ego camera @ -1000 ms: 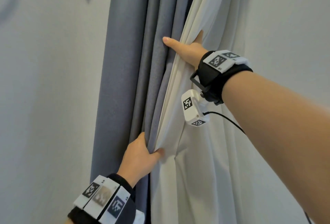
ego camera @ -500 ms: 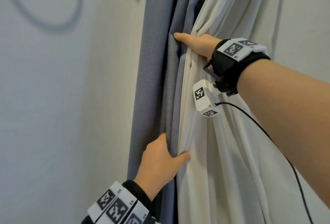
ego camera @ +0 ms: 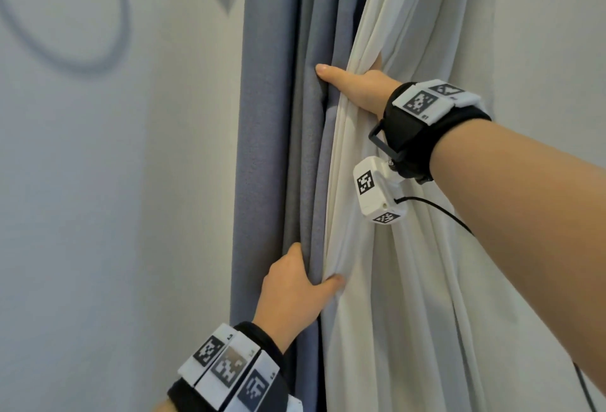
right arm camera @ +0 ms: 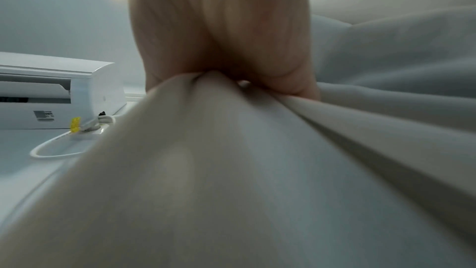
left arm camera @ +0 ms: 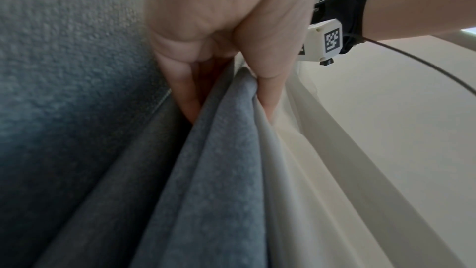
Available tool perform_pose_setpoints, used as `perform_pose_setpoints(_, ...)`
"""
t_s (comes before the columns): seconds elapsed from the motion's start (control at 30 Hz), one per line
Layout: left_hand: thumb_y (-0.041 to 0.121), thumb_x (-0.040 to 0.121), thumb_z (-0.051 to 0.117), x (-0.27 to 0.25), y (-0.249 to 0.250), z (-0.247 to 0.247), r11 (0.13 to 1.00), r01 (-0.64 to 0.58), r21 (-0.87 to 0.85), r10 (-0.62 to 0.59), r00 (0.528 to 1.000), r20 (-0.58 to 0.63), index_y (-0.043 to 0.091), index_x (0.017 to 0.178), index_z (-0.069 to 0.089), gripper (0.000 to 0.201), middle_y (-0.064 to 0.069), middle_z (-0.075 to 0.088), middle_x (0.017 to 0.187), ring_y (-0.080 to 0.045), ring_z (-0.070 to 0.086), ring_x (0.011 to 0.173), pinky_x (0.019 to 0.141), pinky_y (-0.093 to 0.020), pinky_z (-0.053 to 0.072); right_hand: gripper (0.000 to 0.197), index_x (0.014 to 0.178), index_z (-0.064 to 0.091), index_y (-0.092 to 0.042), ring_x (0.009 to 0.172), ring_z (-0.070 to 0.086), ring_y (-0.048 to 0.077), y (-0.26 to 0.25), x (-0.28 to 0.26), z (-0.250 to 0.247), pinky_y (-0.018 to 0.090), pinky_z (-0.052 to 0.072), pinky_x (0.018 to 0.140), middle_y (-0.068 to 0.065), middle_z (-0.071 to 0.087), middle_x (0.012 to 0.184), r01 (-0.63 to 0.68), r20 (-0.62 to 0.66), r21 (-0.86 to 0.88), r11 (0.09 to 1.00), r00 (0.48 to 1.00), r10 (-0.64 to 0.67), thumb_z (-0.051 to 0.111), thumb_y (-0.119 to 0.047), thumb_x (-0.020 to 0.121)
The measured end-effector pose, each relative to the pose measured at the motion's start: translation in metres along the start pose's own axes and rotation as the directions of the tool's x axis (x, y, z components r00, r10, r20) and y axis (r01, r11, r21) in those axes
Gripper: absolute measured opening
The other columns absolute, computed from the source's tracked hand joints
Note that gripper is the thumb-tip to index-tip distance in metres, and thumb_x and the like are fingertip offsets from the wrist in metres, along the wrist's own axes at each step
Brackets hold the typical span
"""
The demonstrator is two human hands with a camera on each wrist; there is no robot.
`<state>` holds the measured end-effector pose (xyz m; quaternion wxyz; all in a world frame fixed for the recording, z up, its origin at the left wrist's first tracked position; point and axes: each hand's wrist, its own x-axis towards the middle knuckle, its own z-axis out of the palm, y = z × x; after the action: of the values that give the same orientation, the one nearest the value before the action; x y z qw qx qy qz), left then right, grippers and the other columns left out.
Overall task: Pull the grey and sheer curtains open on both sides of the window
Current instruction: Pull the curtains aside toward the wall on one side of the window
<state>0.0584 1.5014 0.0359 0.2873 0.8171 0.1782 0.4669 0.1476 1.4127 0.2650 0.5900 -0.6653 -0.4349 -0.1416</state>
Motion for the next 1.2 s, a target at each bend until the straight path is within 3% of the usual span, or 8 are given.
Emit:
perform_pose_setpoints(0.17, 0.040, 0.072, 0.071, -0.016, 0.014, 0.007, 0.999, -0.024, 0.024, 0.023, 0.999, 0.045, 0.016, 0.099, 0.050, 0.042, -0.002, 0.062, 0.098, -0.021, 0.061, 0.089, 0.082, -0.039, 0.053, 0.097, 0.146, 0.018, -0.011, 0.128, 0.043, 0.023, 0.008, -0.028, -0.031, 0.026, 0.037, 0.100, 0.005, 0.041, 0.143, -0.023, -0.036, 0.018, 1.000, 0.999, 0.023, 0.065, -0.055, 0.074)
perform_pose_setpoints(0.33, 0.036, 0.075, 0.071, -0.032, 0.028, 0.017, 0.999, -0.053, -0.001, 0.053, 0.996, 0.072, 0.011, 0.099, 0.050, 0.041, -0.007, 0.061, 0.100, -0.024, 0.060, 0.091, 0.083, -0.040, 0.052, 0.086, 0.144, 0.020, -0.013, 0.111, 0.046, 0.015, 0.019, -0.067, -0.069, 0.018, 0.045, 0.066, 0.004, 0.041, 0.141, -0.065, -0.064, -0.134, 0.989, 0.996, 0.057, 0.063, -0.050, 0.079)
perform_pose_setpoints(0.4, 0.034, 0.074, 0.072, -0.038, 0.036, 0.021, 0.998, -0.049, -0.031, 0.051, 0.996, 0.073, 0.012, 0.100, 0.049, 0.041, -0.005, 0.061, 0.099, -0.023, 0.059, 0.091, 0.083, -0.038, 0.051, 0.090, 0.147, 0.012, -0.012, 0.124, 0.041, 0.017, 0.019, -0.080, -0.084, 0.028, 0.048, 0.083, 0.004, 0.030, 0.150, -0.080, -0.053, -0.166, 0.983, 0.996, 0.073, 0.063, -0.047, 0.080)
perform_pose_setpoints(0.47, 0.034, 0.073, 0.073, -0.045, 0.043, 0.025, 0.997, -0.037, -0.068, 0.043, 0.996, 0.079, 0.013, 0.098, 0.048, 0.041, -0.003, 0.061, 0.098, -0.022, 0.060, 0.090, 0.081, -0.036, 0.051, 0.097, 0.148, 0.003, -0.011, 0.139, 0.027, 0.023, 0.017, -0.091, -0.098, 0.038, 0.036, 0.106, 0.005, 0.017, 0.156, -0.091, -0.034, -0.198, 0.976, 0.996, 0.086, 0.062, -0.048, 0.081)
perform_pose_setpoints(0.53, 0.033, 0.072, 0.074, -0.053, 0.049, 0.029, 0.994, -0.015, -0.110, 0.025, 0.996, 0.088, 0.011, 0.099, 0.048, 0.043, -0.005, 0.062, 0.098, -0.024, 0.061, 0.090, 0.082, -0.040, 0.052, 0.099, 0.149, -0.001, -0.013, 0.142, 0.021, 0.025, 0.014, -0.101, -0.111, 0.043, 0.030, 0.111, 0.005, 0.011, 0.158, -0.092, -0.018, -0.209, 0.974, 0.996, 0.090, 0.061, -0.050, 0.080)
perform_pose_setpoints(0.77, 0.027, 0.072, 0.076, -0.084, 0.076, 0.047, 0.970, 0.052, -0.236, -0.028, 0.994, 0.103, 0.014, 0.100, 0.044, 0.044, -0.003, 0.060, 0.095, -0.023, 0.062, 0.091, 0.072, -0.030, 0.051, 0.085, 0.147, 0.019, -0.020, 0.134, 0.036, 0.026, 0.011, -0.142, -0.166, 0.041, 0.038, 0.102, 0.006, 0.028, 0.152, -0.086, -0.012, -0.248, 0.965, 0.996, 0.086, 0.059, -0.054, 0.079)
perform_pose_setpoints(1.03, 0.035, 0.071, 0.076, -0.157, 0.135, 0.064, 0.981, 0.094, -0.171, -0.077, 0.992, 0.104, 0.006, 0.142, 0.022, 0.095, -0.013, 0.034, 0.145, -0.027, 0.040, 0.130, 0.107, -0.047, 0.039, 0.063, 0.134, 0.045, -0.017, 0.119, 0.049, 0.019, 0.037, -0.213, -0.272, 0.033, 0.041, 0.096, 0.003, 0.051, 0.135, -0.126, 0.077, -0.391, 0.912, 0.983, 0.169, 0.057, -0.051, 0.082)
perform_pose_setpoints(1.2, 0.038, 0.077, 0.069, -0.217, 0.189, 0.070, 0.992, -0.103, -0.076, 0.105, 0.994, 0.035, 0.013, 0.144, 0.019, 0.087, -0.005, 0.026, 0.150, -0.021, 0.027, 0.137, 0.106, -0.029, 0.025, 0.060, 0.133, 0.045, -0.022, 0.119, 0.049, 0.020, 0.048, -0.259, -0.336, 0.035, 0.041, 0.099, 0.003, 0.049, 0.138, -0.173, 0.072, -0.438, 0.882, 0.971, 0.226, 0.056, -0.052, 0.082)
